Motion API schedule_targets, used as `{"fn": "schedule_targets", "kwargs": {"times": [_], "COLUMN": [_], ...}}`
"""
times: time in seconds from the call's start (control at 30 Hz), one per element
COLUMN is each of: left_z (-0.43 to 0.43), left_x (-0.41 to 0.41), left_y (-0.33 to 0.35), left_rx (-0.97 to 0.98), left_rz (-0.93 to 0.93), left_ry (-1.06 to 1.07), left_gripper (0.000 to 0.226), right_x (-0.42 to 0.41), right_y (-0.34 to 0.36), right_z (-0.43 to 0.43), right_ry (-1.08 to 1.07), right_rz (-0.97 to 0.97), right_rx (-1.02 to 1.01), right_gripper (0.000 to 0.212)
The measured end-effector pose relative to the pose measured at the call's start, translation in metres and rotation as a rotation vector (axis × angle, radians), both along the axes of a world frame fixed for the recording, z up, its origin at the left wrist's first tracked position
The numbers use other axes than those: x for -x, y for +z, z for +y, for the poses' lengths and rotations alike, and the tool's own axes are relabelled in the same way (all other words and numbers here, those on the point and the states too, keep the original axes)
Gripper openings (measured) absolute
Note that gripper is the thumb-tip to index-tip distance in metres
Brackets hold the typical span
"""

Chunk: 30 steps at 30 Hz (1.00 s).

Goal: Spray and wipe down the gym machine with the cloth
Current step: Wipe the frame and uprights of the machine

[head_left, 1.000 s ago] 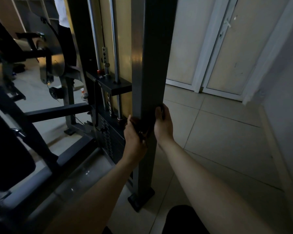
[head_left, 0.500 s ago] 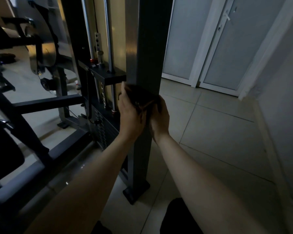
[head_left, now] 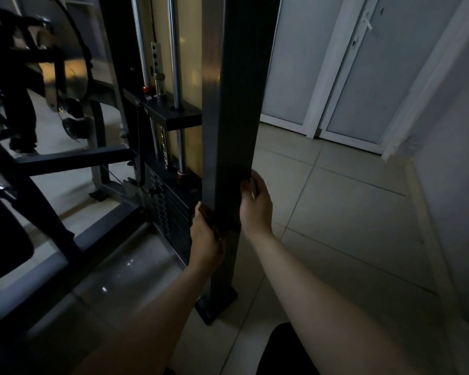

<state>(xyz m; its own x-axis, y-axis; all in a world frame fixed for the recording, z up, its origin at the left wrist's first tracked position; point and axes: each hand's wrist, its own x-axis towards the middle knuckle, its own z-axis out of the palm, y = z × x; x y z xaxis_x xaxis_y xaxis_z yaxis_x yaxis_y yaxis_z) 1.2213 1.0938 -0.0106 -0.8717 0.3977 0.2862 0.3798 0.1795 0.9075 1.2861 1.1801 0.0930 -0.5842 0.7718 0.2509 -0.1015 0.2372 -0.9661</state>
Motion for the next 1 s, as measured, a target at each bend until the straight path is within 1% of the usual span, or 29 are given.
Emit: {"fn": "schedule_targets", "kwargs": {"times": [0.07, 0.1, 0.17, 0.2, 0.23, 0.27, 0.33, 0.37, 0.4, 0.43, 0.47, 0.5, 0.57, 0.6, 0.67, 0.7, 0.73, 0.8, 0.87, 0.93, 1.0], "left_z": [-0.014, -0.024, -0.036, -0.039, -0.041, -0.041, -0.035, -0.033, -0.031, -0.029, -0.028, -0.027, -0.023, -0.022, -0.019, -0.02, -0.02, -0.021, -0.02, -0.013, -0.004], "left_x": [-0.011, -0.02, -0.043, -0.053, -0.06, -0.064, -0.062, -0.059, -0.057, -0.055, -0.054, -0.053, -0.054, -0.054, -0.052, -0.049, -0.044, -0.031, -0.018, -0.004, 0.003], "left_y": [0.01, 0.022, 0.05, 0.066, 0.086, 0.104, 0.134, 0.146, 0.157, 0.166, 0.175, 0.18, 0.195, 0.201, 0.208, 0.208, 0.209, 0.206, 0.199, 0.192, 0.185], "left_rx": [0.025, 0.016, -0.09, -0.162, -0.2, -0.247, -0.322, -0.325, -0.333, -0.32, -0.293, -0.243, -0.114, -0.063, -0.029, -0.046, -0.088, -0.164, -0.164, -0.157, -0.2], "left_rz": [0.038, 0.069, 0.162, 0.178, 0.145, 0.092, -0.001, -0.004, 0.022, 0.075, 0.147, 0.239, 0.42, 0.476, 0.663, 0.74, 0.766, 0.716, 0.622, 0.471, 0.327], "left_ry": [-0.052, -0.026, -0.068, -0.16, -0.247, -0.325, -0.363, -0.346, -0.351, -0.355, -0.371, -0.38, -0.369, -0.347, -0.207, -0.127, -0.067, 0.008, 0.05, -0.015, -0.119], "left_gripper": [0.074, 0.068, 0.065, 0.066, 0.064, 0.059, 0.039, 0.032, 0.029, 0.028, 0.029, 0.03, 0.035, 0.039, 0.045, 0.048, 0.049, 0.049, 0.051, 0.061, 0.075], "right_x": [-0.013, -0.02, -0.028, -0.03, -0.029, -0.03, -0.029, -0.029, -0.028, -0.026, -0.026, -0.025, -0.02, -0.017, -0.012, -0.01, -0.008, -0.005, -0.002, 0.006, 0.018], "right_y": [-0.017, -0.024, -0.033, -0.033, -0.031, -0.028, -0.009, 0.002, 0.015, 0.022, 0.034, 0.044, 0.06, 0.067, 0.082, 0.09, 0.102, 0.125, 0.145, 0.162, 0.173], "right_z": [-0.006, -0.012, -0.027, -0.035, -0.041, -0.045, -0.047, -0.045, -0.04, -0.032, -0.027, -0.024, -0.019, -0.017, -0.015, -0.013, -0.01, 0.003, 0.014, 0.019, 0.021], "right_ry": [-0.051, -0.089, -0.069, -0.014, 0.043, 0.099, 0.173, 0.179, 0.19, 0.229, 0.273, 0.346, 0.456, 0.452, 0.414, 0.366, 0.287, 0.003, -0.177, -0.233, -0.27], "right_rz": [-0.014, -0.011, 0.021, 0.074, 0.127, 0.167, 0.218, 0.234, 0.264, 0.322, 0.386, 0.464, 0.597, 0.633, 0.703, 0.731, 0.75, 0.746, 0.687, 0.621, 0.555], "right_rx": [0.048, 0.046, 0.066, 0.097, 0.126, 0.153, 0.216, 0.247, 0.274, 0.285, 0.269, 0.314, 0.506, 0.55, 0.582, 0.588, 0.601, 0.532, 0.393, 0.299, 0.17], "right_gripper": [0.04, 0.039, 0.036, 0.036, 0.039, 0.046, 0.063, 0.062, 0.055, 0.046, 0.042, 0.043, 0.044, 0.041, 0.04, 0.039, 0.037, 0.023, 0.016, 0.016, 0.013]}}
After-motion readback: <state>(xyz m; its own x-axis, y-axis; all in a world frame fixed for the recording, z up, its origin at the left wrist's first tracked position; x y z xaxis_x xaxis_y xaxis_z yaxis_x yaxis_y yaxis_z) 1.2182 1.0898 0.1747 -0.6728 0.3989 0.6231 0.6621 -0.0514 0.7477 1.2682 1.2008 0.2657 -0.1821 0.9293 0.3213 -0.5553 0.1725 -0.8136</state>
